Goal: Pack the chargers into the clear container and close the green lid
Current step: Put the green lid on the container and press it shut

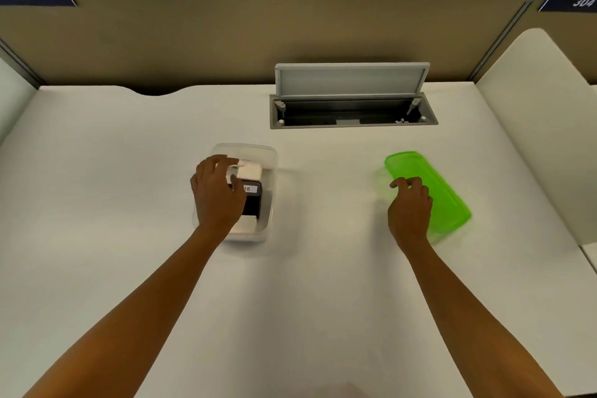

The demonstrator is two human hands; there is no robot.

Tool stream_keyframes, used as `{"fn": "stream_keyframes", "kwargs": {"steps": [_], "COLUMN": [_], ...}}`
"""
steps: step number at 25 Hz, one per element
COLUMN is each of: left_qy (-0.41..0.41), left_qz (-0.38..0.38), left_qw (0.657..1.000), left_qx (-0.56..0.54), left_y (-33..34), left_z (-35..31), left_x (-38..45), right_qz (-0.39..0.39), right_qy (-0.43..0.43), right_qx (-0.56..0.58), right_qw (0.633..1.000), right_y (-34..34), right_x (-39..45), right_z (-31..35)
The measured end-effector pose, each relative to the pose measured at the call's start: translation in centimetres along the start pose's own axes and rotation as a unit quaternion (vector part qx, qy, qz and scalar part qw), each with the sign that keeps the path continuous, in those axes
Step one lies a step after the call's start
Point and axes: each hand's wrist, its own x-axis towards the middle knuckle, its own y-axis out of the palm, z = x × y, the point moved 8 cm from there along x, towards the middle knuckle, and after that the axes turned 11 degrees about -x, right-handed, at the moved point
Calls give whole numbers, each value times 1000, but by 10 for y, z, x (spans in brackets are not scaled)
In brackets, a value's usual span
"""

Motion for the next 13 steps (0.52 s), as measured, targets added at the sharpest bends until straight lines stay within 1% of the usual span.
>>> {"fn": "stream_keyframes", "kwargs": {"steps": [1,3,4,6,8,10,12,13], "left_qy": [-21,-92,-129,-172,-192,-206,-231,-242], "left_qz": [2,25,40,74,106,129,132,128], "left_qw": [1000,995,991,982,972,964,954,949], "left_qx": [20,36,23,-33,-82,-108,-139,-156], "left_y": [-5,-10,-11,-9,-7,-5,-4,-3], "left_z": [9,34,46,65,74,78,81,82], "left_x": [2,6,6,4,-1,-7,-14,-17], "right_qz": [-19,-49,-61,-89,-116,-151,-170,-156], "right_qy": [-20,-55,-70,-102,-149,-188,-173,-142], "right_qx": [8,45,75,146,219,300,379,419], "right_qw": [1000,996,993,980,957,923,893,883], "right_y": [-12,-39,-54,-87,-120,-150,-164,-161], "right_x": [-3,-11,-14,-18,-21,-25,-23,-19], "right_z": [17,51,68,95,119,138,148,151]}}
